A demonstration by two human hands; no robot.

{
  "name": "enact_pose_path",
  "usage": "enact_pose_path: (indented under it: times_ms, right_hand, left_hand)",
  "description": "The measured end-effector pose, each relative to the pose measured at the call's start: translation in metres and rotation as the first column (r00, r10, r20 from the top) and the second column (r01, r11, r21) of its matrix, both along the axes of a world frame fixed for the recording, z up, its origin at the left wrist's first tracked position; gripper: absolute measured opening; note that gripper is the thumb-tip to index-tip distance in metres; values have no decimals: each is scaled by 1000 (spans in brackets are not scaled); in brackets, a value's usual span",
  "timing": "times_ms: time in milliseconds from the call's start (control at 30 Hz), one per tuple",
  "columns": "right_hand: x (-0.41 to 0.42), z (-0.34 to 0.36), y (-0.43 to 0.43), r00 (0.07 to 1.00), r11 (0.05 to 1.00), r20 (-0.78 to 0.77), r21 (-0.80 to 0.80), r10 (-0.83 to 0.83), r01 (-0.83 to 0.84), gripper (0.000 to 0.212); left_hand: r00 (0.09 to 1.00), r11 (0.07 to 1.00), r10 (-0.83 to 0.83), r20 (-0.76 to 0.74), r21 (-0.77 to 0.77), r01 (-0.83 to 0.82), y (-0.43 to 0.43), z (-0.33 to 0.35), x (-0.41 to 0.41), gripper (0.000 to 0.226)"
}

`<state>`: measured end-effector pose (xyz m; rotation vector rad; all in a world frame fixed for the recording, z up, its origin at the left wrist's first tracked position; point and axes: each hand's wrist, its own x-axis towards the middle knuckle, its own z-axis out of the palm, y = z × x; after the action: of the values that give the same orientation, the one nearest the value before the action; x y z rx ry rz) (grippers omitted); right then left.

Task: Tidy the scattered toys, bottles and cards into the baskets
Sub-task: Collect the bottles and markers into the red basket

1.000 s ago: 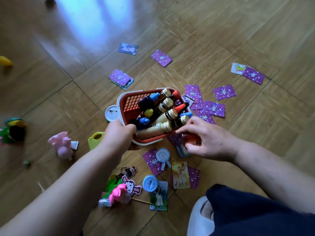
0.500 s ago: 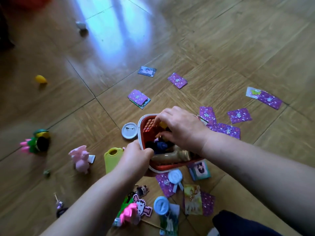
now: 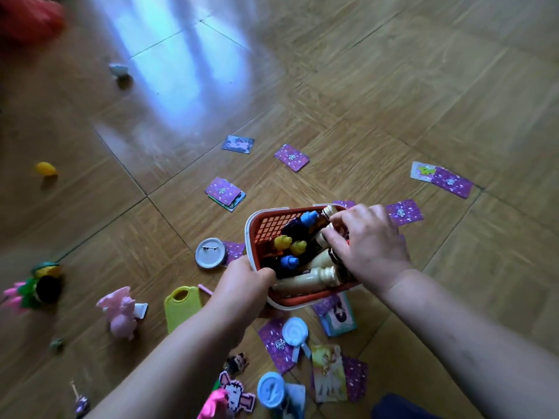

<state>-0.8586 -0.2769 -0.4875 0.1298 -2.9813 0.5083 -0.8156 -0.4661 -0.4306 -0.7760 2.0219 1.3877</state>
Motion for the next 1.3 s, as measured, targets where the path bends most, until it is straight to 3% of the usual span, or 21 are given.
enact_pose_path:
  times_ms: [300, 400, 600, 700, 800, 867, 933, 1000, 1033, 1133, 1300]
  right_hand:
    - [-28, 9, -32, 985, 984, 14, 60, 170, -170, 40]
    - [-40, 20, -52, 971, 970, -9, 47, 241, -240, 31]
    - [-56, 29, -78, 932, 932, 148, 102, 332, -348, 25]
    - [-56, 21, -77, 927, 923, -32, -81, 374, -375, 30]
    - [-52, 15, -61, 959, 955, -202, -178, 199, -236, 36]
    - [-53, 9, -43, 994, 988, -104, -148, 20, -36, 39]
    - [-54, 1, -23, 971, 972, 200, -165, -132, 166, 40]
    - [-51, -9, -14, 853, 918, 517, -300, -73, 260, 34]
    - [-47, -16, -12, 800, 857, 600, -413, 2, 308, 30]
    - [-44, -30, -14, 761, 668, 643, -605, 89, 433, 18]
    - [-65, -26, -9, 741, 516, 659, -683, 130, 517, 25]
  left_hand:
    - [998, 999, 32, -56, -19, -33, -13, 3, -8, 20]
    - [996, 997, 43, -78, -60, -48, -25, 5, -11, 17]
    - [987, 993, 117, -114, 23, -115, -41, 16, -11, 23]
    - [987, 992, 119, -106, 44, -115, -46, 17, -11, 23]
    - [986, 988, 149, -81, 45, -146, -52, 10, -10, 20]
    - [984, 985, 167, -57, 57, -164, -58, 0, -9, 21]
    - [981, 980, 189, -40, 66, -186, -64, -10, -9, 22]
    - [975, 973, 222, -27, 75, -220, -71, -16, -9, 22]
    - [973, 970, 230, -20, 80, -228, -73, -20, -10, 22]
    - [970, 967, 242, -8, 86, -240, -79, -30, -16, 21]
    - [976, 968, 220, -6, 127, -217, -80, -48, -40, 22]
